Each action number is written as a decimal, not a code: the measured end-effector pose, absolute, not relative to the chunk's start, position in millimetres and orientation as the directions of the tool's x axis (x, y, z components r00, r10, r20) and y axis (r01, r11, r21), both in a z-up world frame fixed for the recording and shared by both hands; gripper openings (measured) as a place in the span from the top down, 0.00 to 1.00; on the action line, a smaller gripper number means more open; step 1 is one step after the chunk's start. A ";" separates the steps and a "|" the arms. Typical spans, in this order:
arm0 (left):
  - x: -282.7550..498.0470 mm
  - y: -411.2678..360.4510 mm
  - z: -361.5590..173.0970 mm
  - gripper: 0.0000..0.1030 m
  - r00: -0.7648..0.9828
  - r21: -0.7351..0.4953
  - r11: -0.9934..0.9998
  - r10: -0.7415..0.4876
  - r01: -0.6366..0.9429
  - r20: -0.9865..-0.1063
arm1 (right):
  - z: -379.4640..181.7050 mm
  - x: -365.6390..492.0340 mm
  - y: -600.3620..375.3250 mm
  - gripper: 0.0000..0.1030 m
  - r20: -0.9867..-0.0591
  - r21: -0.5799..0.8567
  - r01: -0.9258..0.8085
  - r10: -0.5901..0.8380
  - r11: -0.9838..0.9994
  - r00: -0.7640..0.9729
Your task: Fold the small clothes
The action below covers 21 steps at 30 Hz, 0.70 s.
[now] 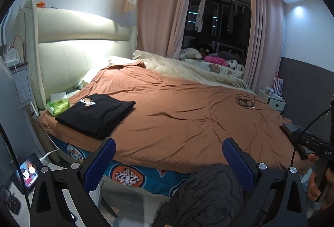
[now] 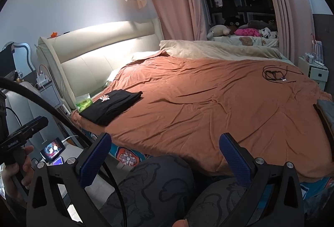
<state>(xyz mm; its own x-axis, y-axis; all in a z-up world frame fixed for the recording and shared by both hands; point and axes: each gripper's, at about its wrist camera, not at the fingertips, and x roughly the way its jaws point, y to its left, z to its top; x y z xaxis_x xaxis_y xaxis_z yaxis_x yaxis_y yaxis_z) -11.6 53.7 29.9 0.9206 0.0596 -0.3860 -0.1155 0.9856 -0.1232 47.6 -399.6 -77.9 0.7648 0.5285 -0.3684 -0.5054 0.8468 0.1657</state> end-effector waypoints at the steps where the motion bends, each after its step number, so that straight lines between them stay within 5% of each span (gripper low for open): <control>1: -12.7 53.3 29.9 0.00 0.921 -0.120 0.986 0.063 -0.117 -0.385 | -78.6 46.3 -400.5 0.00 -0.366 0.167 -0.505 0.529 0.847 0.766; 21: -25.0 58.0 29.7 0.00 0.927 -0.127 0.982 0.084 -0.139 -0.365 | -84.2 44.7 -405.3 0.00 -0.368 0.155 -0.509 0.527 0.847 0.766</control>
